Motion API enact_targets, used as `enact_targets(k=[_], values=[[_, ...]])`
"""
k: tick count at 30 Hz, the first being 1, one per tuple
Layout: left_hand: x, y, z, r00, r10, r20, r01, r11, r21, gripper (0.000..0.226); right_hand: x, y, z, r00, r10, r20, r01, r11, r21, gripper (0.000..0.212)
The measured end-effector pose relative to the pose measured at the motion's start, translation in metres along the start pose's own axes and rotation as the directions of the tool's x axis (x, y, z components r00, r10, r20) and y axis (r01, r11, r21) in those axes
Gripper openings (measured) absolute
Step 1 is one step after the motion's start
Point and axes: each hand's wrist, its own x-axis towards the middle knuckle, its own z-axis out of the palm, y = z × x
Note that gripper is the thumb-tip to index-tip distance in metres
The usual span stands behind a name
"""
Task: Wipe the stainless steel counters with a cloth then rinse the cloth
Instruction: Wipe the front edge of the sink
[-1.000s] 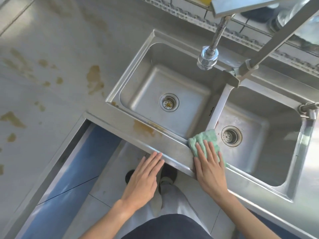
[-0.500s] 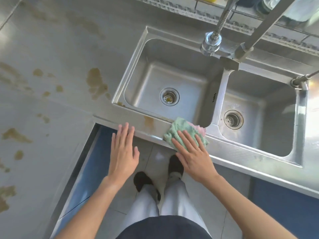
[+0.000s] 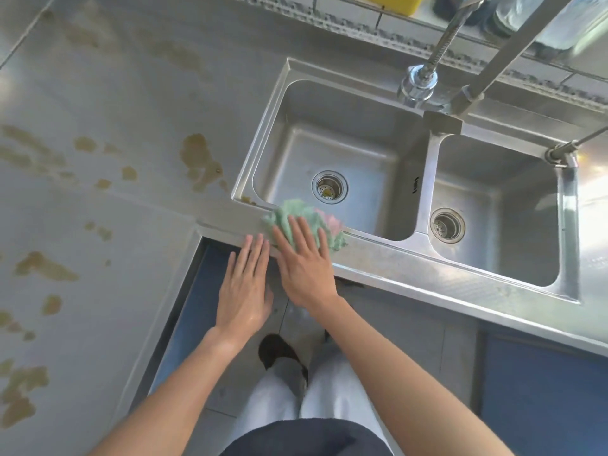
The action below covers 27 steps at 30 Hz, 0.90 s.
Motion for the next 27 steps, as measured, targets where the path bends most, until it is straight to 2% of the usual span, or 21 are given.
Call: enact_targets(k=[2,4,8,10,12,16,19,23,25,27], values=[[0.000,-0.003,0.000,1.000,0.015,0.007,-0.015,1.000,-0.006,0.096,-0.028,0.017,-0.002,0.994,-0.104,0.033,0.106,0.993,-0.043,0.053],[0.000,-0.006,0.001,1.000,0.020,0.002,-0.020,1.000,-0.005,0.095,-0.057,0.050,-0.010,0.995,-0.092,0.041,0.096,0.991,-0.096,0.054],[0.000,-0.005,0.003,1.000,0.017,-0.001,-0.017,1.000,-0.020,0.096,-0.090,0.100,-0.033,0.982,0.186,0.022,-0.184,0.979,-0.090,0.051],[0.000,-0.003,0.004,1.000,0.007,-0.002,-0.007,1.000,-0.014,0.096,-0.080,0.096,-0.036,0.955,0.295,0.003,-0.294,0.952,-0.081,0.050],[0.000,-0.002,0.005,1.000,0.004,0.008,-0.004,1.000,-0.013,0.095,-0.054,0.081,-0.035,0.941,0.336,-0.034,-0.338,0.937,-0.085,0.048],[0.000,0.000,0.003,1.000,0.007,0.017,-0.007,1.000,-0.017,0.094,0.011,0.038,-0.029,0.976,0.217,-0.016,-0.217,0.972,-0.087,0.046],[-0.001,0.000,-0.001,1.000,0.006,0.018,-0.005,1.000,-0.015,0.092,0.021,0.018,-0.020,0.995,0.093,-0.021,-0.094,0.994,-0.051,0.047],[0.001,-0.002,-0.004,1.000,-0.007,0.019,0.008,1.000,-0.026,0.089,-0.021,0.064,-0.030,0.988,-0.151,0.033,0.153,0.987,-0.047,0.046],[-0.001,0.002,-0.002,1.000,-0.019,0.017,0.020,0.999,-0.036,0.088,-0.046,0.105,-0.040,0.992,-0.125,0.026,0.127,0.989,-0.080,0.045],[0.000,0.006,0.000,0.999,-0.038,0.000,0.038,0.997,-0.061,0.088,-0.065,0.139,-0.053,0.999,0.045,0.005,-0.045,0.994,-0.097,0.047]])
